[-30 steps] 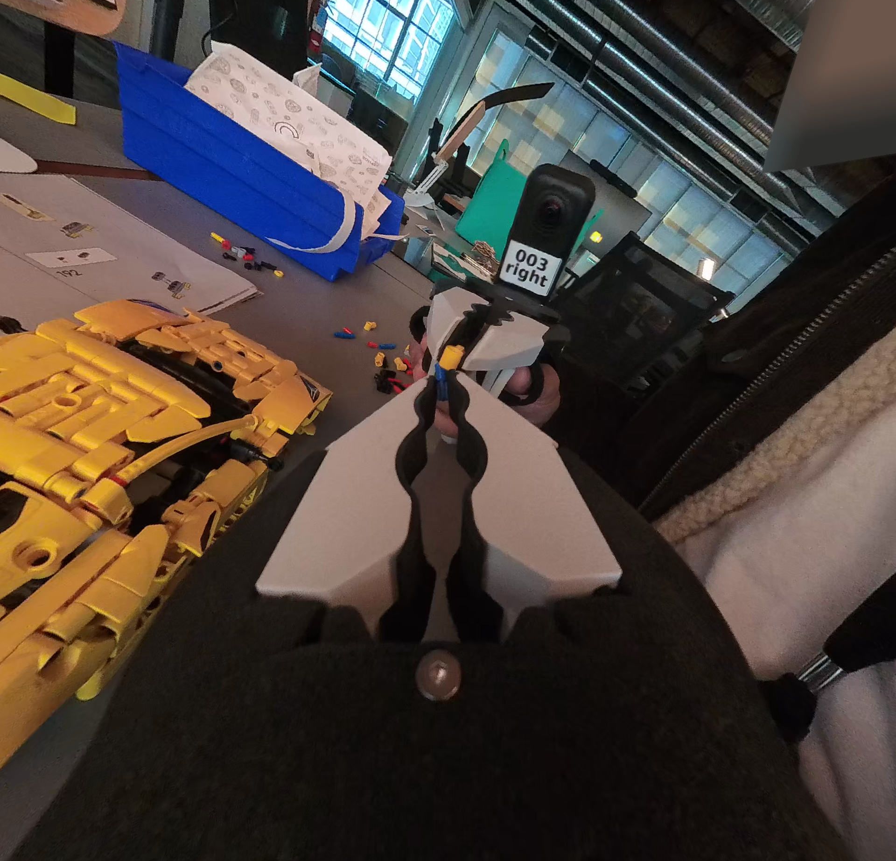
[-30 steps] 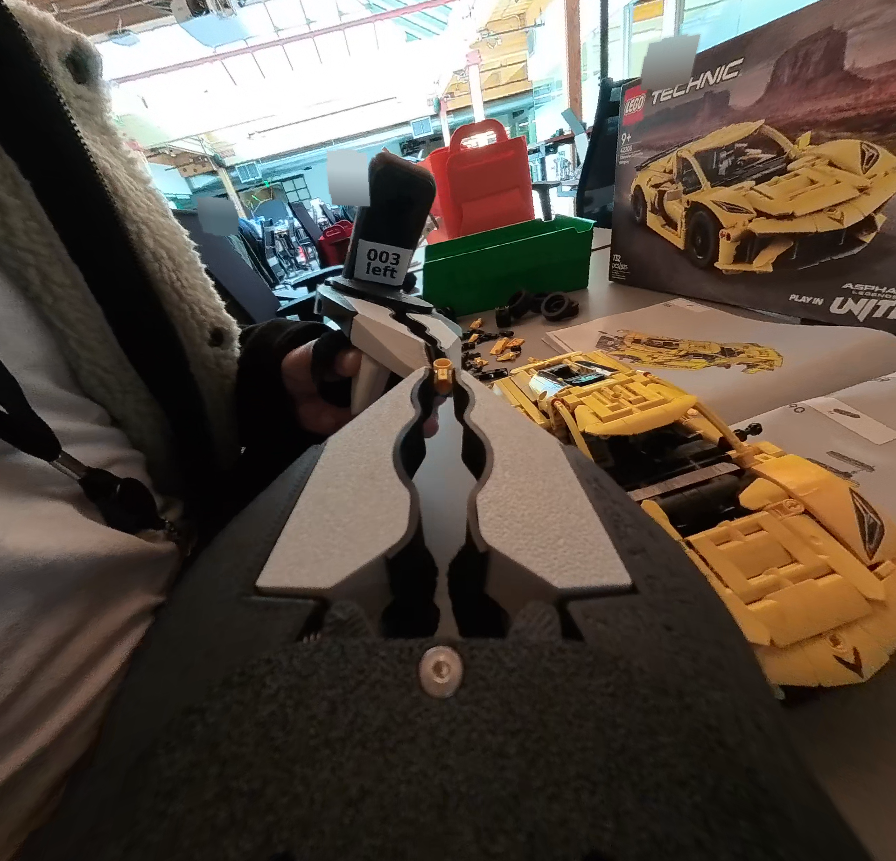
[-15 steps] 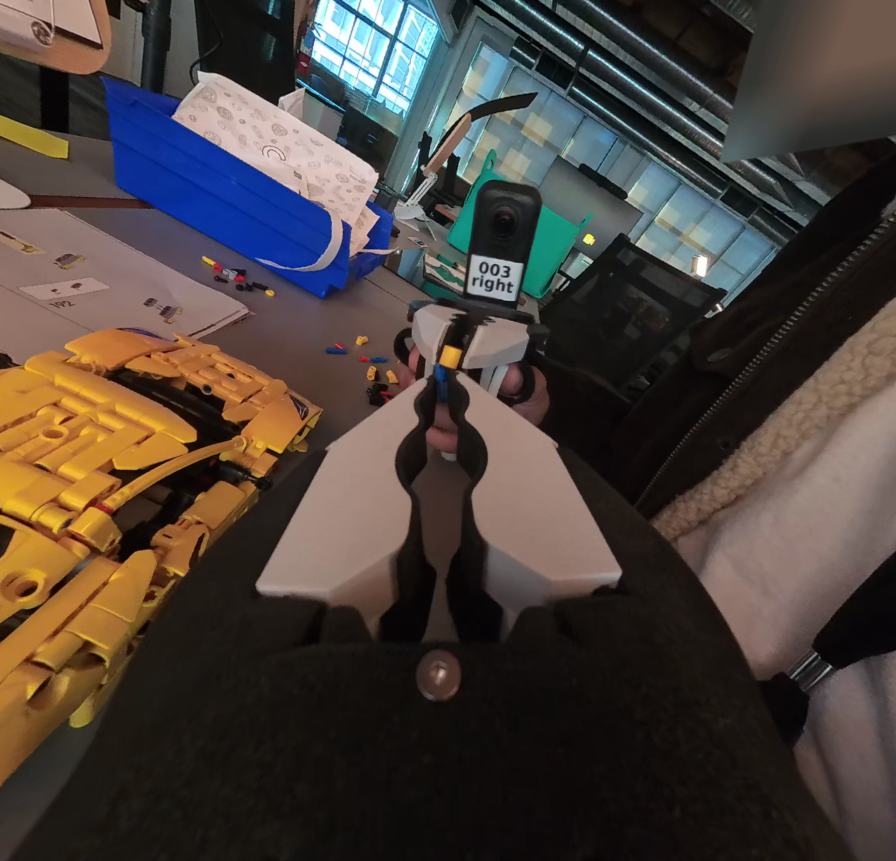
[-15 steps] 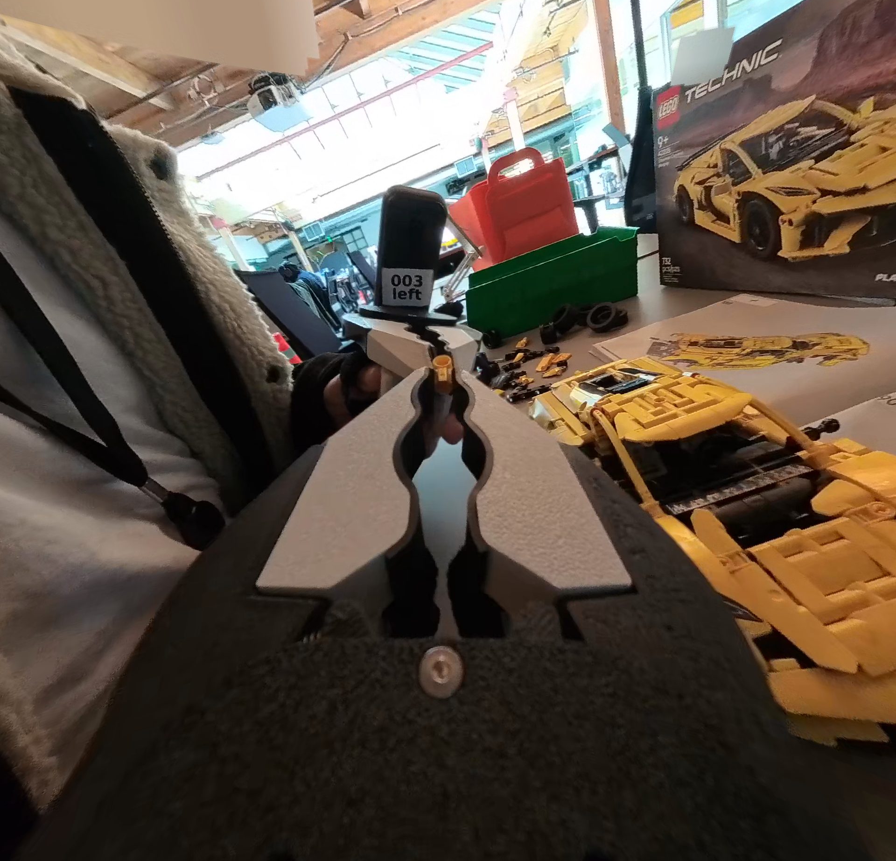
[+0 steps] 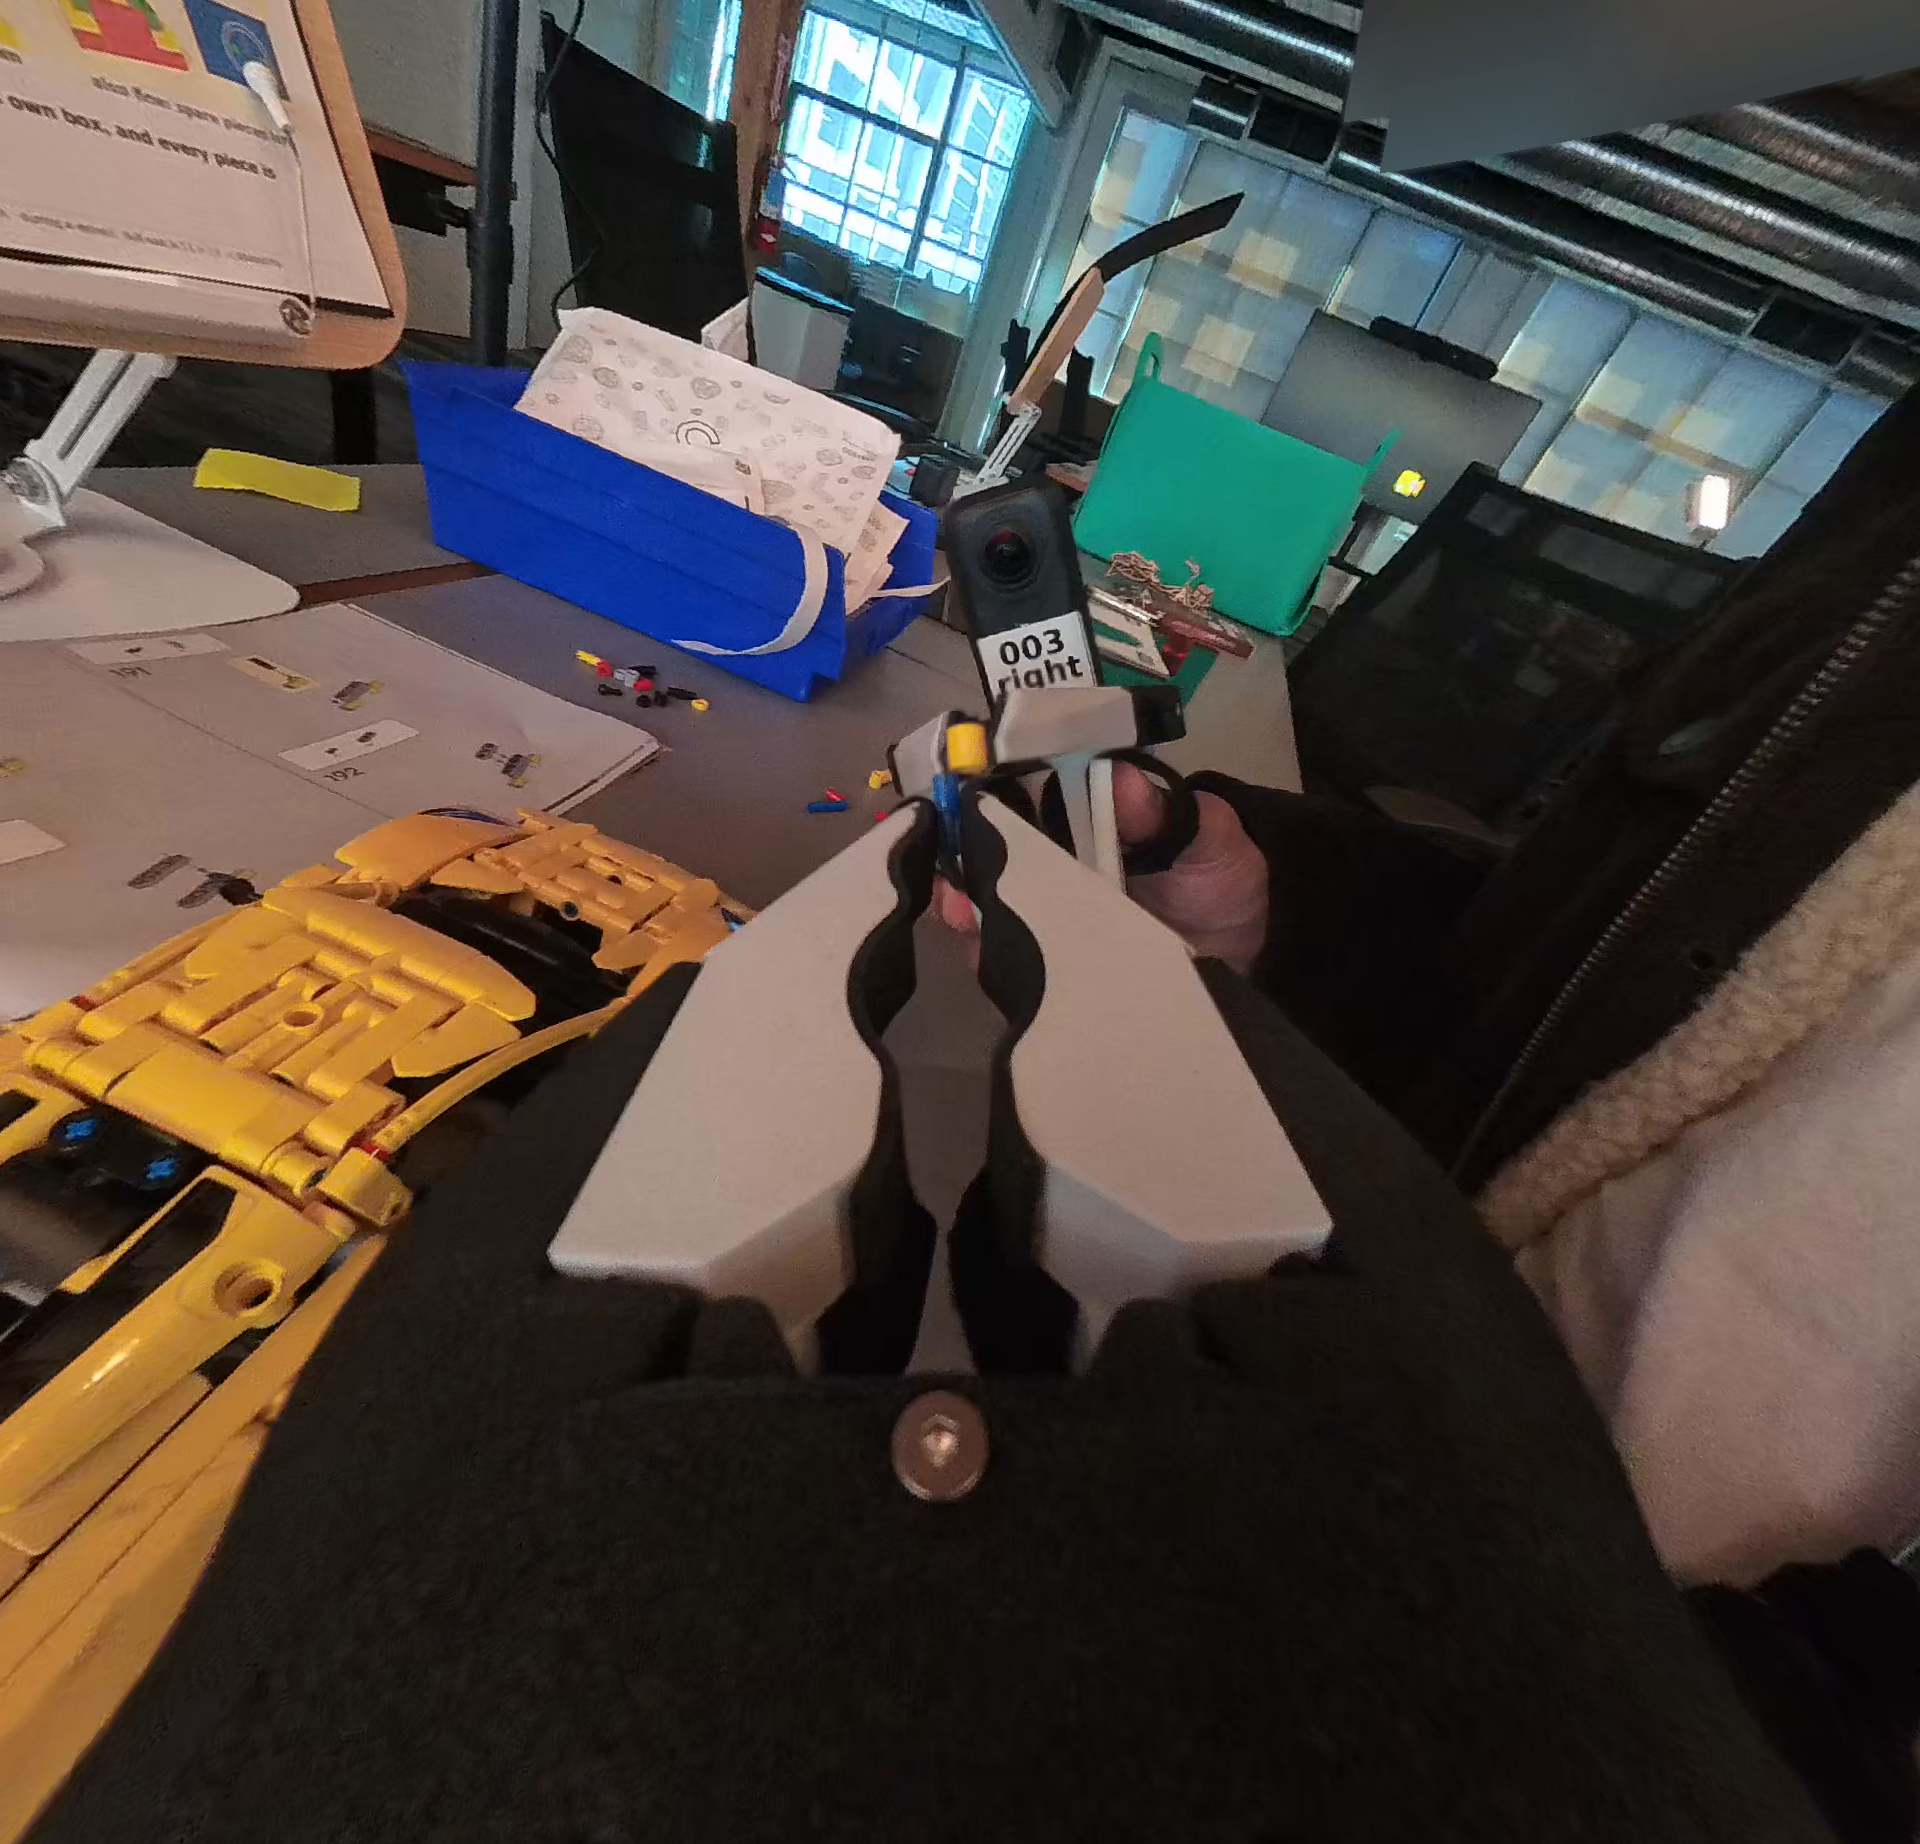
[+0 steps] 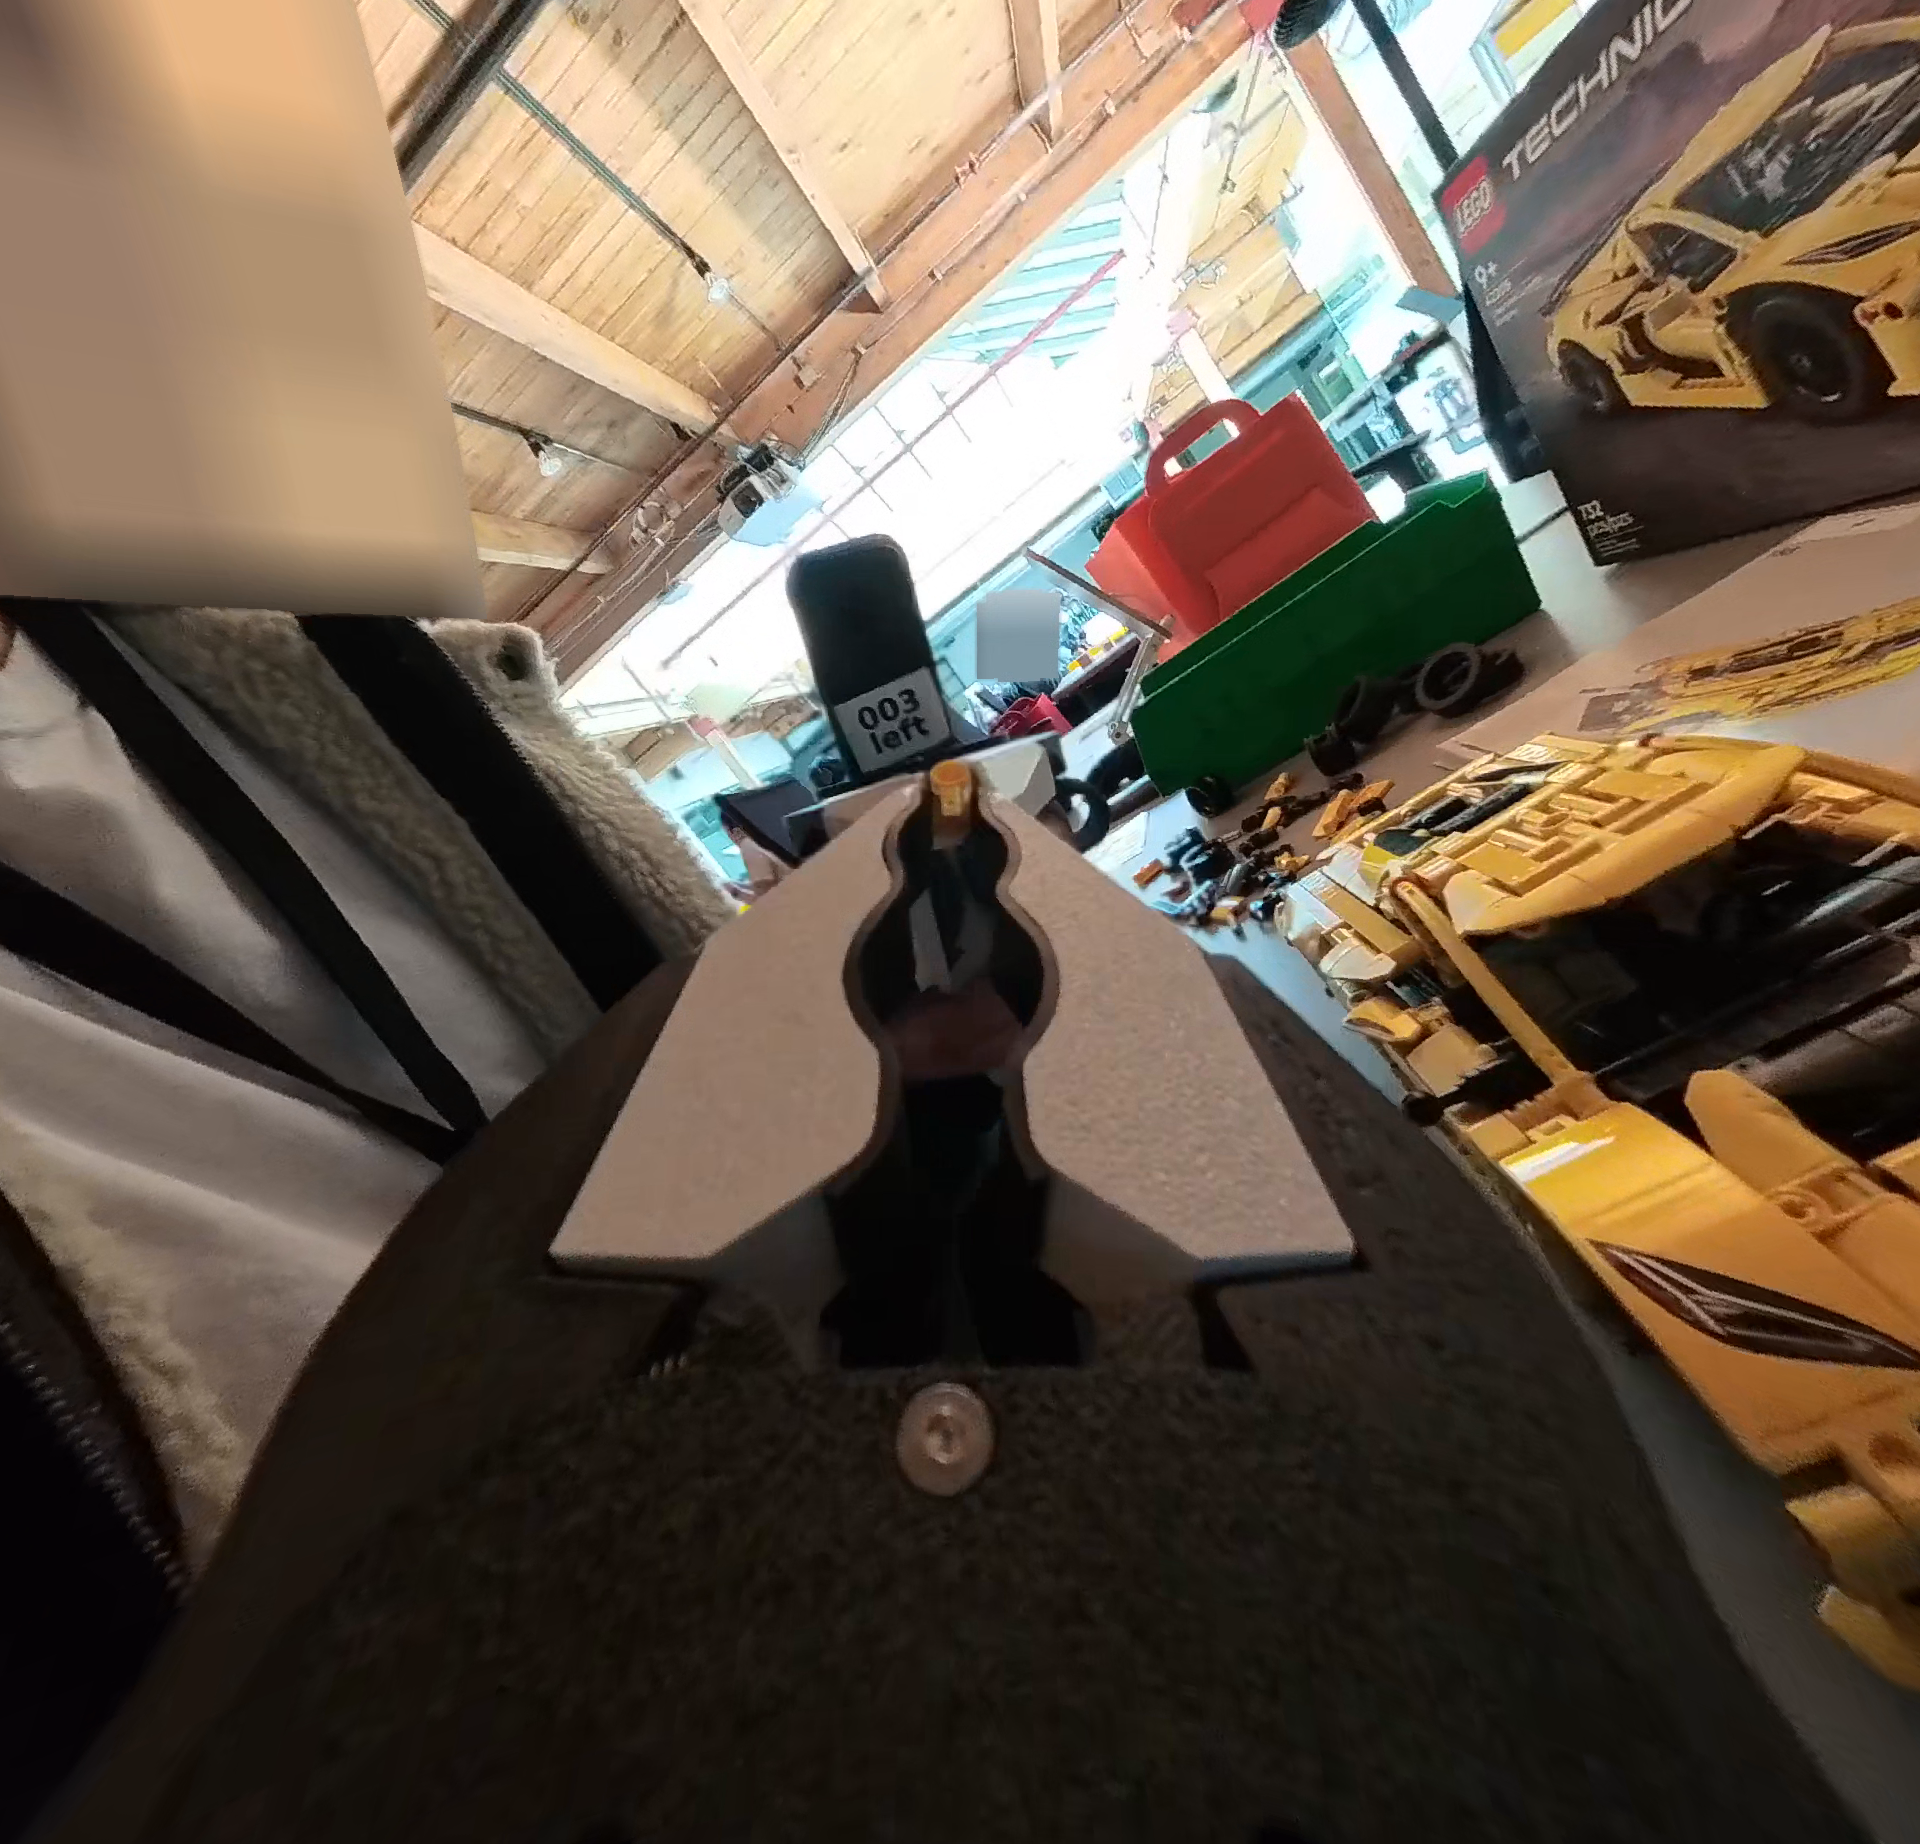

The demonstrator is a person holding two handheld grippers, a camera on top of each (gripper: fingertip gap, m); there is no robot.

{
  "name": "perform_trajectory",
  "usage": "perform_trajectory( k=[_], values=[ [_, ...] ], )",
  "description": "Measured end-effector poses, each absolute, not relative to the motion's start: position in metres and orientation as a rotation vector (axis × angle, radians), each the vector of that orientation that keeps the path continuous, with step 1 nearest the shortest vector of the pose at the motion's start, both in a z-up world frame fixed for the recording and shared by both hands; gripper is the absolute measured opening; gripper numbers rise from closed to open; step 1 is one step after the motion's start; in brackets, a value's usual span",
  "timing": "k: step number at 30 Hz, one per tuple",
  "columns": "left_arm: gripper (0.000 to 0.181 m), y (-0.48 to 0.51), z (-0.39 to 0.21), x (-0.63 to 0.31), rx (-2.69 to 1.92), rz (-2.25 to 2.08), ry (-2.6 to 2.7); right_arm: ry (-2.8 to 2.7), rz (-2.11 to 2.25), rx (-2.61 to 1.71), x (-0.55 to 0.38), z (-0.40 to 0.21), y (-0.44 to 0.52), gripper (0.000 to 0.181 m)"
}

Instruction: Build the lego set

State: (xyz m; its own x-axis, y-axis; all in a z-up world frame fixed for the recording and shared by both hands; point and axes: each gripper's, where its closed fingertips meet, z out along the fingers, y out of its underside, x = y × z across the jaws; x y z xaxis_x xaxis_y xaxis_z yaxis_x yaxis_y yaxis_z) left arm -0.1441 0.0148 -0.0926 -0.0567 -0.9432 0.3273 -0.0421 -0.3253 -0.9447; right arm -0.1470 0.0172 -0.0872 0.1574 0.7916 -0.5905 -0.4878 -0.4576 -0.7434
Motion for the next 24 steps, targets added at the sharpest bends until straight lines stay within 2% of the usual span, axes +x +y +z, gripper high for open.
perform_trajectory(
  k=[13, 24],
  values=[
    [0.004, 0.011, -0.093, -0.144, -1.474, -1.555, 1.092, -0.371, 1.512, -1.41, -0.149, -0.092, 0.016, 0.006],
    [0.004, 0.006, -0.11, -0.148, -1.447, -1.254, 1.465, -0.564, 1.374, -1.562, -0.158, -0.115, 0.009, 0.005]
  ],
)
